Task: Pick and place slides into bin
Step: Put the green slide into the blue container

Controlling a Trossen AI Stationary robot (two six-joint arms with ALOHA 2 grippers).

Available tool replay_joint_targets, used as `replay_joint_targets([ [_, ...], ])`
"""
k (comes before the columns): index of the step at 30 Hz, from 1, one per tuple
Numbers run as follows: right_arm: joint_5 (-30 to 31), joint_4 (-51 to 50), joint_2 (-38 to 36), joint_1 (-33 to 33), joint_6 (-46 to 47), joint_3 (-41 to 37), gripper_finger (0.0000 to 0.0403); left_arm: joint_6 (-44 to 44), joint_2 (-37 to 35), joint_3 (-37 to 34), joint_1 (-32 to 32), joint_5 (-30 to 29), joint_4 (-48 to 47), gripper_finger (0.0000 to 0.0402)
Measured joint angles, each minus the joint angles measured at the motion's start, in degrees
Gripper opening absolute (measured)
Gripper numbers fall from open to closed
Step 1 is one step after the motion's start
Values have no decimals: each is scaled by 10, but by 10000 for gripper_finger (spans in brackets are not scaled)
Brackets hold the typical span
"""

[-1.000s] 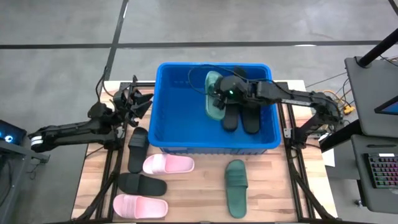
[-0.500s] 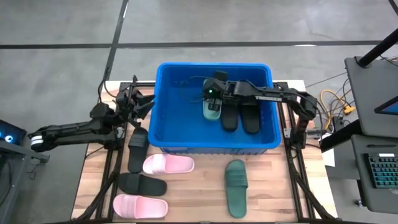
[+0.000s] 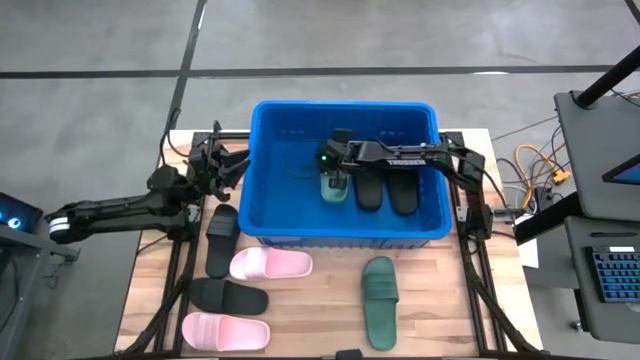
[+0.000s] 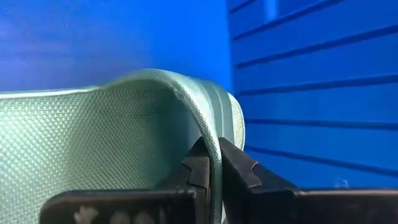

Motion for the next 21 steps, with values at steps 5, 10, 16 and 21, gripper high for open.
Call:
replay_joint_targets([
  [5,11,6,29,-7,-14,0,12,0,-4,0,0,0,0,201],
  [10,10,4,42,-18,-20,0,12,-1,-6,0,0,1,-1,201],
  [16,-11,-22,27,-28,-18,-2,12,0,-9,-2,0,1,0,201],
  [21,-77,-25,9,-32,-41,-3,12,1,-8,-2,0,1,-1,201],
])
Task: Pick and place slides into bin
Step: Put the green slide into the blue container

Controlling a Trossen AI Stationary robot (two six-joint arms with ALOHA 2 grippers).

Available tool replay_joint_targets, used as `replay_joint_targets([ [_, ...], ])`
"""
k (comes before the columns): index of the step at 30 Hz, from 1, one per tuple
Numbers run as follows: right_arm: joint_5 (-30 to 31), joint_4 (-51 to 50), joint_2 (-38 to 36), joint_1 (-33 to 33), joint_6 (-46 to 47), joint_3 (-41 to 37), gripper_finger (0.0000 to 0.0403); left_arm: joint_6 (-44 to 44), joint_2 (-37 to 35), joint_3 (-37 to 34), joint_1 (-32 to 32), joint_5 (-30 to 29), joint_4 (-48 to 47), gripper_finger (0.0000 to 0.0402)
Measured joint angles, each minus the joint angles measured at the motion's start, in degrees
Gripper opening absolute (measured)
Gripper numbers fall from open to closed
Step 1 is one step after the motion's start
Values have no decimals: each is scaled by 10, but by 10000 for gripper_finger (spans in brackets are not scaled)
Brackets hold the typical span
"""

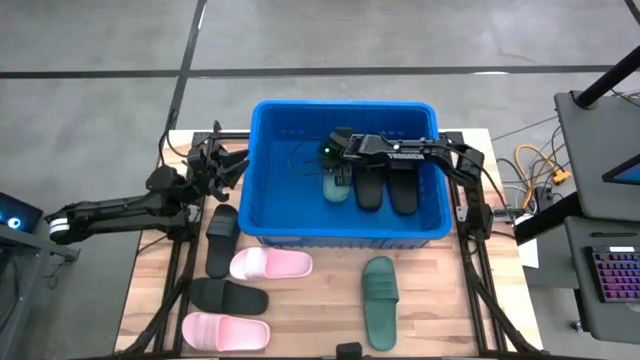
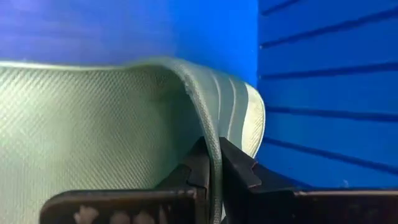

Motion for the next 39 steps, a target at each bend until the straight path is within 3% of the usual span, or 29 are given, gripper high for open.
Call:
replay_joint_targets([
  [5,-61,-27,0,-8,-44,-1,12,0,0,0,0,0,0,201],
  [29,-35,-29,3,-32,-55,-2,15,1,1,0,0,0,0,201],
  [39,-36,-61,3,-33,-57,8,110,0,1,0,1,0,-13,201],
])
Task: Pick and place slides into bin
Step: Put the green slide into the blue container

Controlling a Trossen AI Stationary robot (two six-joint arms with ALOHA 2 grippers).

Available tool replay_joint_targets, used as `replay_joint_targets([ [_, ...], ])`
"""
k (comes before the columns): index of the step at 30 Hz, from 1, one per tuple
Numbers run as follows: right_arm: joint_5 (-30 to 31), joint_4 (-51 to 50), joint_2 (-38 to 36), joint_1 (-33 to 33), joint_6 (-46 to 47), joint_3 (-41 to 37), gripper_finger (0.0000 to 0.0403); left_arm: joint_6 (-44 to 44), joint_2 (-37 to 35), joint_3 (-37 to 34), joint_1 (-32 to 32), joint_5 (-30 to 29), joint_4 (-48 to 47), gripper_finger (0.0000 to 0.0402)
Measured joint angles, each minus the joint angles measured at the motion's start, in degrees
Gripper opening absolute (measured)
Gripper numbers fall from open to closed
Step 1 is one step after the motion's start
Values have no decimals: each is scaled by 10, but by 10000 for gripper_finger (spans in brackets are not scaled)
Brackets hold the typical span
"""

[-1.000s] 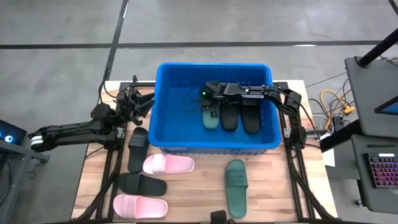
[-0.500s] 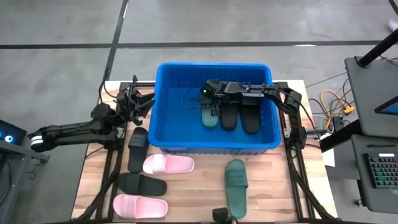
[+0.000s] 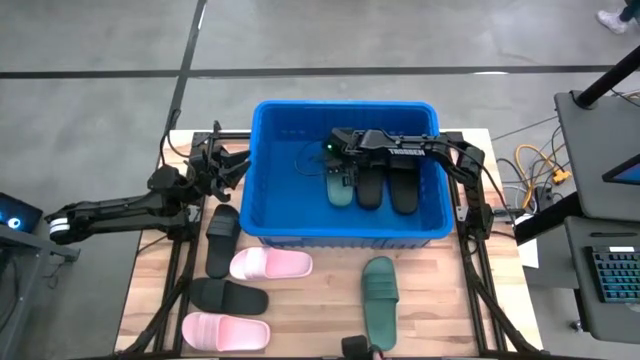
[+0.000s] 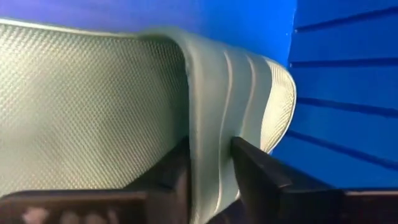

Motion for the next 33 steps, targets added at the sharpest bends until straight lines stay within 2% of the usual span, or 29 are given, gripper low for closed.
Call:
replay_joint_targets([
  [5,-5,-56,-1,-1,38,31,158,0,0,0,0,0,0,201],
  [9,-7,-101,-2,-1,69,50,172,-1,0,0,0,0,0,201],
  [24,-31,-166,-19,7,199,149,160,-1,0,-1,0,1,-3,201],
  [33,-31,-148,-154,54,305,200,129,-2,0,-1,0,1,-12,201],
])
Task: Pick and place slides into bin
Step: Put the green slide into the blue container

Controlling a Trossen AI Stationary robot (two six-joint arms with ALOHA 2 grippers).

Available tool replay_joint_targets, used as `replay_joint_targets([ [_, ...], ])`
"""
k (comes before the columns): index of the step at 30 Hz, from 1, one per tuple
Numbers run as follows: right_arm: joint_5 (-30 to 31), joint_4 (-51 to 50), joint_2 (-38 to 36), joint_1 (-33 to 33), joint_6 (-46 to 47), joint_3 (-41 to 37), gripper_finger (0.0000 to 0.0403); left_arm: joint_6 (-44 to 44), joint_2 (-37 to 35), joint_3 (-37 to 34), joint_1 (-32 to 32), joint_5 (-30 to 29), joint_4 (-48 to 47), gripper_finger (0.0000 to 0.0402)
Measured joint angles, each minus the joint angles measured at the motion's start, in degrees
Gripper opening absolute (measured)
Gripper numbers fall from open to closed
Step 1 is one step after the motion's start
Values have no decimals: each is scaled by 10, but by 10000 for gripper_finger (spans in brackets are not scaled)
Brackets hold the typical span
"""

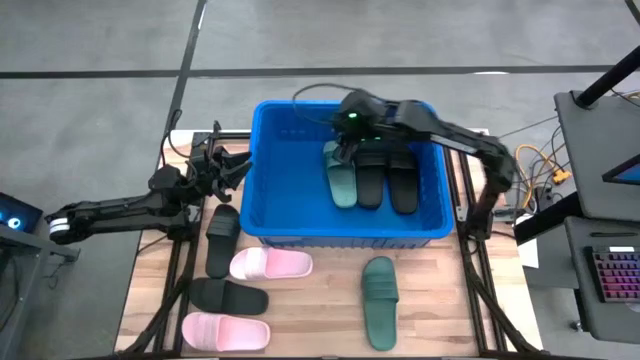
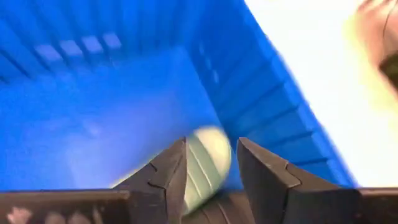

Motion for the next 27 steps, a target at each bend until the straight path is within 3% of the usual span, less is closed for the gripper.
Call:
replay_joint_targets([
  [11,-13,-29,-170,158,65,4,109,-1,39,1,0,0,3,201],
  [21,50,-183,-191,384,257,-1,106,-46,73,1,0,-2,52,201],
  [27,106,-196,-184,506,381,-45,105,-75,98,1,0,-2,53,201],
])
